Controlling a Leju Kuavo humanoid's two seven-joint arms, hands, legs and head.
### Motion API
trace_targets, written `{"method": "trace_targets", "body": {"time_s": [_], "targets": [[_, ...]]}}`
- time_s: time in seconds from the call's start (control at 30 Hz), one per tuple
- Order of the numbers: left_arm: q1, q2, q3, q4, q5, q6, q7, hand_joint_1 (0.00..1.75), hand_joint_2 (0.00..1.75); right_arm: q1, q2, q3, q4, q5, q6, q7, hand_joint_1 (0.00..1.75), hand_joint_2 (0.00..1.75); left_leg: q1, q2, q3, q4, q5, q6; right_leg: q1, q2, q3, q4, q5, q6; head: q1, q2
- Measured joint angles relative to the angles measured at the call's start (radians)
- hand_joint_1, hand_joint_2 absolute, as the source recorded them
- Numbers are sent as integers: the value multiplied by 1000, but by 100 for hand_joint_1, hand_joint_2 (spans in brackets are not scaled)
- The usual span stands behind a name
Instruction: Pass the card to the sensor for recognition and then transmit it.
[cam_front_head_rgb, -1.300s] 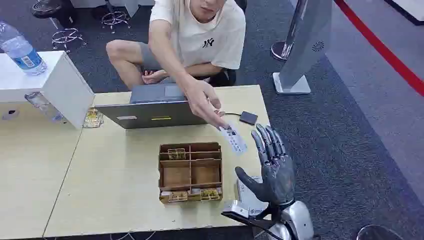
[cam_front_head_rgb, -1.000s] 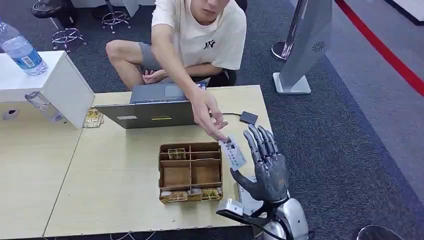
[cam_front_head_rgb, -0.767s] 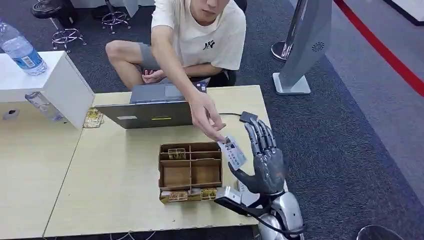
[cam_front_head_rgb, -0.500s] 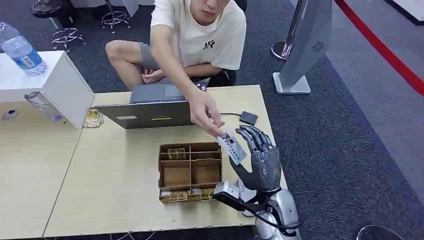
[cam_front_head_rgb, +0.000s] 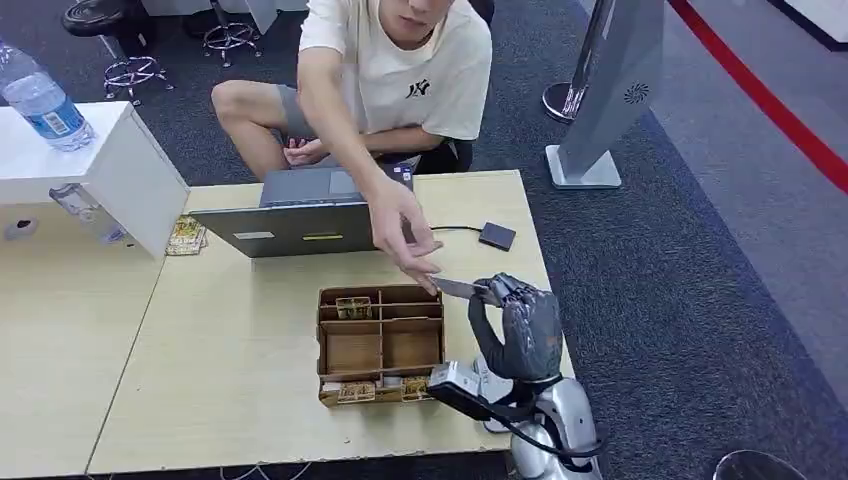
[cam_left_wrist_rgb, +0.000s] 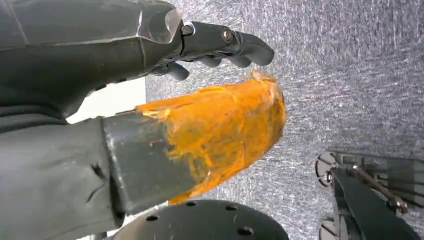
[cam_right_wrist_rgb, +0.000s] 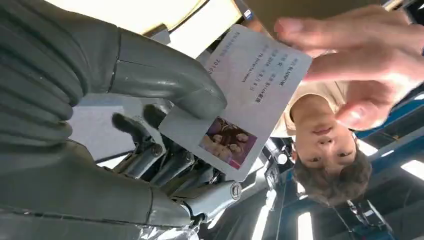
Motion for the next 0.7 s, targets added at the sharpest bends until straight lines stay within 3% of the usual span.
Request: {"method": "trace_targets", "body": {"time_s": [0.27,0.4,0.6,0.7], "targets": [[0,-3,-1,0,3,0,-5,0,0,1,-3,5,3,-61,0,15,175,175,0,0,0,0,0,0,0,0,0,0,0,0,0,0],[0,-4,-1,0,14,3,-11,0,0,1,-38,64,7,-280,23,79,175,175,0,0,0,0,0,0,0,0,0,0,0,0,0,0],[2,-10,-1,0,38,11,-46,0,0,27,-92,123,-47,-616,209,123,175,175,0,0,0,0,0,0,0,0,0,0,0,0,0,0],[4,-16,-1,0,53,20,-59,0,0,55,-121,116,-77,-801,362,142,175,175,0,0,0,0,0,0,0,0,0,0,0,0,0,0]]}}
